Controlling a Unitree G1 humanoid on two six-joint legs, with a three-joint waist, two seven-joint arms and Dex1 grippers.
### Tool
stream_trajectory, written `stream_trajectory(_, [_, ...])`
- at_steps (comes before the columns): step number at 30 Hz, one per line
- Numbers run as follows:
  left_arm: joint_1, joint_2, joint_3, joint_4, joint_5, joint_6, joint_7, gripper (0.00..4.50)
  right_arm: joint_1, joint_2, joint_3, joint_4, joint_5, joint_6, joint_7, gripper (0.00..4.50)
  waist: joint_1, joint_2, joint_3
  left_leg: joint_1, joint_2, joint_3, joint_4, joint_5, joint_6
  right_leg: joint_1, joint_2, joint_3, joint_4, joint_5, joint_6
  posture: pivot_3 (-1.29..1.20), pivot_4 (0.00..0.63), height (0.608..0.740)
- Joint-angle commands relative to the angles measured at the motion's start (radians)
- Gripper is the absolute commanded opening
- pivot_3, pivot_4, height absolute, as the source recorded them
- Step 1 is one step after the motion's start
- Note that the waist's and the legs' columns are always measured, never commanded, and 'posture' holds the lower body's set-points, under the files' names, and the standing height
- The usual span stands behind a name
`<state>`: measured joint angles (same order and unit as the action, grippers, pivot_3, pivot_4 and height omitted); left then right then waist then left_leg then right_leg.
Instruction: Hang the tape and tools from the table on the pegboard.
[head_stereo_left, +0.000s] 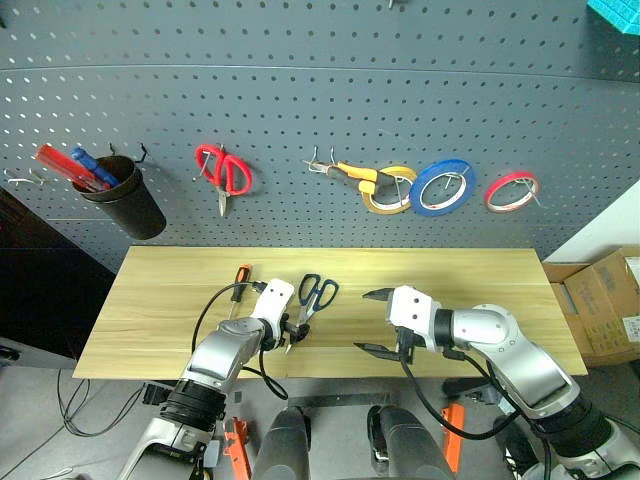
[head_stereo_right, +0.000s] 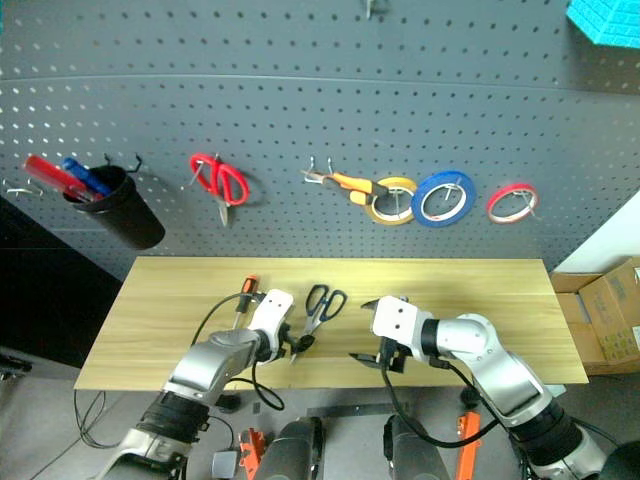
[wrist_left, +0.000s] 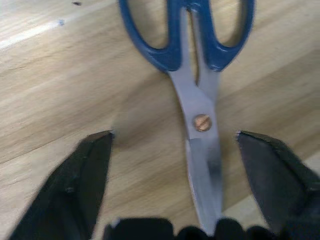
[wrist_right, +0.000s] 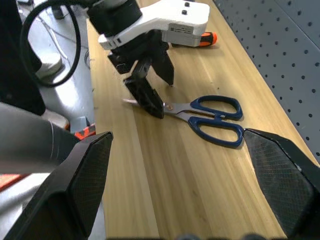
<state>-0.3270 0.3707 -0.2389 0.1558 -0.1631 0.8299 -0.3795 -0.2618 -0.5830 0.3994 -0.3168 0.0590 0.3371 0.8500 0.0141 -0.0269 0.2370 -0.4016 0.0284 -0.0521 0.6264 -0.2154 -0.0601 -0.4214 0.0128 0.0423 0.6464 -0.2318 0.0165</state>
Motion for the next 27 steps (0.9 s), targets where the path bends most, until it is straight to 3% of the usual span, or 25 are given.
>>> stream_trajectory(1, [0.011,-0.007,-0.028,0.035,0.015,0.040,-0.031,2.93,-0.014,0.002,-0.013,-0.003,-0.003,-0.030,0.011,4.50,-0.001,0.000,0.001,0.000,0.000,0.000,0.000,0.000,0.000,0.000,0.000,0.000,0.000,-0.001,-0.001,0.07,0.265,0.740])
stream_trajectory(8, [0.000,-0.018,-0.022,0.050,0.028,0.047,-0.054,0.53,-0.040,0.011,-0.024,0.021,-0.002,-0.032,0.010,4.50,-0.005,0.001,0.001,0.000,0.000,0.000,0.000,0.000,0.000,0.000,0.000,0.000,0.000,-0.002,-0.004,0.07,0.250,0.740])
stream_trajectory(15, [0.008,-0.043,0.023,0.027,0.034,0.012,-0.036,0.48,-0.028,0.015,-0.044,0.009,0.005,-0.050,-0.003,4.50,-0.005,0.001,0.001,0.000,0.000,0.000,0.000,0.000,0.000,0.000,0.000,0.000,0.000,0.000,0.000,0.08,0.231,0.740])
stream_trajectory(18, [0.072,-0.015,0.057,-0.094,0.054,-0.095,-0.015,0.48,0.017,0.106,-0.136,-0.065,0.131,0.036,-0.073,4.50,-0.007,0.000,0.000,0.000,0.000,0.000,0.000,0.000,0.000,0.000,0.000,0.000,0.000,0.000,0.000,0.09,0.211,0.740])
stream_trajectory(22, [0.246,0.014,0.167,-0.331,0.111,-0.291,0.098,0.48,0.139,0.237,-0.256,-0.210,0.325,0.068,-0.149,4.50,-0.009,0.000,0.000,-0.003,0.004,-0.003,-0.001,-0.002,-0.004,-0.002,-0.002,0.000,0.000,0.000,0.000,0.12,0.182,0.740])
stream_trajectory(27, [0.437,0.012,0.247,-0.495,0.169,-0.497,0.179,0.48,0.184,0.249,-0.285,-0.269,0.422,0.129,-0.167,4.50,0.003,0.000,-0.005,-0.004,0.002,-0.005,-0.001,-0.003,-0.004,-0.003,-0.004,0.000,0.000,-0.001,0.000,0.14,0.145,0.740])
